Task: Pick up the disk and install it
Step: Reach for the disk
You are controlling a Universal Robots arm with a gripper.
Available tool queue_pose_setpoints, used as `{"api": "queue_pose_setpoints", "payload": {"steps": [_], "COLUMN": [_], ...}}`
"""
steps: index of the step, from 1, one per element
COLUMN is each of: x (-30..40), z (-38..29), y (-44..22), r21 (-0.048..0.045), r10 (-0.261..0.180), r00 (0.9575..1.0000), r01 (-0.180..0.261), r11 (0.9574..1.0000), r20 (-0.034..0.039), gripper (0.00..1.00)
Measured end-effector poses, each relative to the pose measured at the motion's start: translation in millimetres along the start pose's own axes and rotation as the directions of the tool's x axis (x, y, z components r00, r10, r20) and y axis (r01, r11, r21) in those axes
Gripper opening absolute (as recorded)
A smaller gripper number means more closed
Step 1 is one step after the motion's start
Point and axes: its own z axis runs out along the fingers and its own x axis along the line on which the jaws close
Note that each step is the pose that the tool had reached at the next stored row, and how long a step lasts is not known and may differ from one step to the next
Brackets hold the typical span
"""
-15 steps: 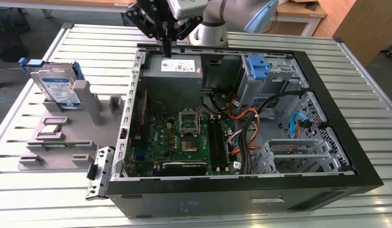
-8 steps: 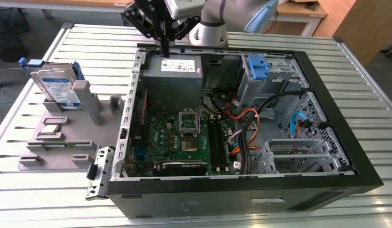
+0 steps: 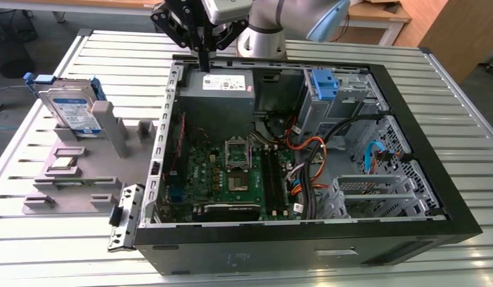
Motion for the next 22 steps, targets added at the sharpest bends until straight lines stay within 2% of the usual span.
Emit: {"api": "queue_pose_setpoints", "payload": {"steps": [22], "x": [5.8], "z": [-0.1], "y": [-0.5], "r21": [-0.0001], "r10": [0.000], "r00": [1.0000], "r01": [0.000], "r11": [1.0000], "r20": [0.0001], "gripper": [0.10]}}
